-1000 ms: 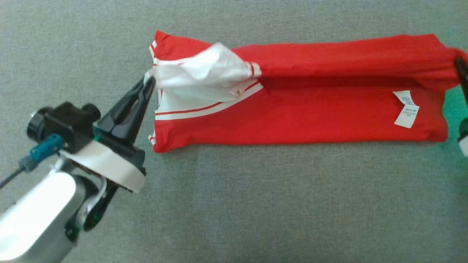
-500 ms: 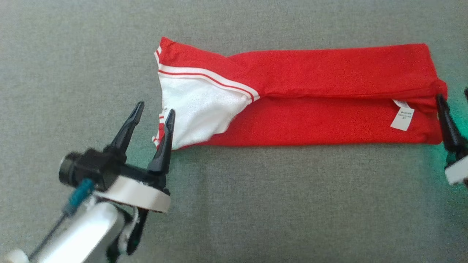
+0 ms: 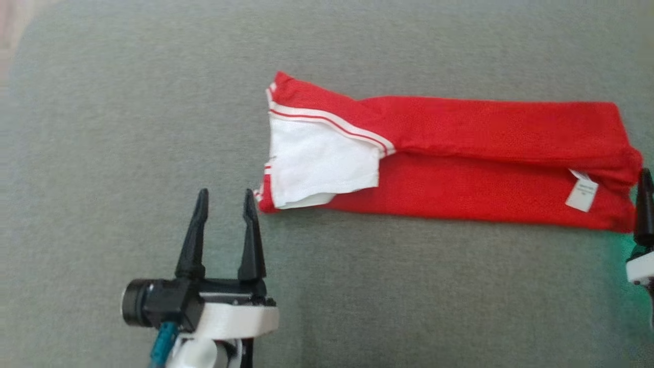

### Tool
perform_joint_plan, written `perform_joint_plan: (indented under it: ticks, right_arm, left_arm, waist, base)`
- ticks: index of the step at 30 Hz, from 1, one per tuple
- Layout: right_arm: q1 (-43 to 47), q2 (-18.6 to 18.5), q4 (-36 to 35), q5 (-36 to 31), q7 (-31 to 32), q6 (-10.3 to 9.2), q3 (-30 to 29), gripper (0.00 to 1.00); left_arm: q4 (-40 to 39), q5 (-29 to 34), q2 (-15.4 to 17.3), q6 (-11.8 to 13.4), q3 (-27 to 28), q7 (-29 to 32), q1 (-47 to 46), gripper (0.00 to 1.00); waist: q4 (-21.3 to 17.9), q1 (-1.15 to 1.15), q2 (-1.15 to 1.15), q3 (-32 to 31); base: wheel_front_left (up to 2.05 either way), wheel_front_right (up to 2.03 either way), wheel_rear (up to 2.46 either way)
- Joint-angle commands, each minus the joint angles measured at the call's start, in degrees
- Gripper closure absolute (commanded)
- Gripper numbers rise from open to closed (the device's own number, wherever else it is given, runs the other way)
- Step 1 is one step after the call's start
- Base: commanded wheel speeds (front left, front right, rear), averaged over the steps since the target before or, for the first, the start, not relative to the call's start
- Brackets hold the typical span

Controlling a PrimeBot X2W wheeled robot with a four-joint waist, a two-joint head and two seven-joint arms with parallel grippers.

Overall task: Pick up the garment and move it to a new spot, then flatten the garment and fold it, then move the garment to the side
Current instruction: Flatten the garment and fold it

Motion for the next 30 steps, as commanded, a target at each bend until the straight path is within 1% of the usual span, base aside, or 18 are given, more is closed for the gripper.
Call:
perform_joint_plan:
  ticks: [1,4,5,9,11,12,15,16,17,18,21,24,27,30]
  right_arm:
    - [-2.35,-0.61,0.30,-1.75,0.93,-0.05,-0.65,0.00]
    - [-4.54,0.10,3.66,-3.65,3.21,-0.05,-1.99,0.00]
    - [-4.54,0.10,3.66,-3.65,3.21,-0.05,-1.99,0.00]
    - [-6.47,1.16,8.22,-4.73,7.51,-0.05,-2.45,0.00]
    - [-6.99,1.75,10.32,-5.14,10.18,-0.05,-2.27,0.00]
    - [-7.32,2.31,11.97,-5.30,12.53,-0.05,-2.07,0.00]
    - [-7.26,3.72,12.73,-4.56,16.13,-0.05,-1.53,0.00]
    - [-7.28,4.19,12.45,-4.10,16.82,-0.05,-1.29,0.05]
    - [-7.23,4.56,12.00,-3.67,17.27,-0.05,-1.07,0.50]
    - [-7.14,4.79,11.43,-3.34,17.36,-0.05,-0.87,1.00]
    - [-6.92,4.55,9.83,-3.04,16.79,-0.05,-0.69,1.00]
    - [-7.16,2.83,8.79,-4.04,16.01,-0.05,-1.37,1.00]
    - [-7.57,-0.55,7.91,-4.93,16.60,-0.05,-2.55,1.00]
    - [-8.30,-5.29,6.67,-5.47,17.97,-0.05,-4.01,1.00]
  left_arm:
    - [-1.77,1.98,-1.19,-1.11,3.11,-0.43,-0.39,0.00]
    - [-1.48,4.75,-3.68,-3.41,4.36,-0.44,0.84,0.00]
    - [-1.48,4.75,-3.68,-3.41,4.36,-0.44,0.84,0.00]
    - [-0.88,7.01,-5.80,-5.98,5.88,-0.44,1.73,0.00]
    - [-0.76,7.78,-6.48,-6.91,6.71,-0.44,2.00,0.00]
    - [-0.74,8.38,-6.98,-7.68,7.48,-0.44,2.23,0.00]
    - [-0.84,9.16,-7.45,-8.44,8.65,-0.44,2.58,0.00]
    - [-0.86,9.34,-7.56,-8.63,9.01,-0.44,2.70,0.00]
    - [-0.87,9.51,-7.65,-8.81,9.34,-0.44,2.78,0.00]
    - [-0.85,9.66,-7.73,-8.95,9.65,-0.44,2.87,0.00]
    - [-0.80,9.99,-7.89,-9.41,10.20,-0.44,3.08,0.00]
    - [-0.66,10.25,-7.97,-9.85,10.44,-0.44,3.11,0.00]
    - [-0.55,10.55,-8.00,-10.24,10.60,-0.44,2.83,0.00]
    - [-0.61,10.50,-8.02,-10.32,10.64,-0.44,2.36,0.00]
  waist:
    - [1.85,0.01,0.00,-0.75]
    - [3.28,0.01,0.00,-0.75]
    - [3.28,0.01,0.00,-0.75]
    - [4.39,0.01,0.00,-0.82]
    - [4.65,0.01,0.00,-0.84]
    - [4.80,0.01,0.00,-0.87]
    - [4.61,0.01,0.00,-1.03]
    - [4.48,0.01,0.00,-1.07]
    - [4.32,0.01,0.00,-1.13]
    - [4.11,0.01,0.00,-1.22]
    - [3.20,0.01,0.00,-1.34]
    - [1.95,0.01,0.00,-1.31]
    - [0.61,0.01,0.00,-1.16]
    - [-0.72,0.01,0.00,-0.65]
  base:
    - [0.00,0.00,0.00]
    - [0.00,0.00,0.00]
    - [0.00,0.00,0.00]
    - [0.00,0.00,0.00]
    - [0.00,0.00,0.00]
    - [0.00,0.00,0.00]
    - [0.00,0.00,0.00]
    - [0.00,0.00,0.00]
    - [0.00,0.00,0.00]
    - [0.00,0.00,0.00]
    - [0.00,0.00,0.00]
    - [0.00,0.00,0.00]
    - [0.00,0.00,0.00]
    - [0.00,0.00,0.00]
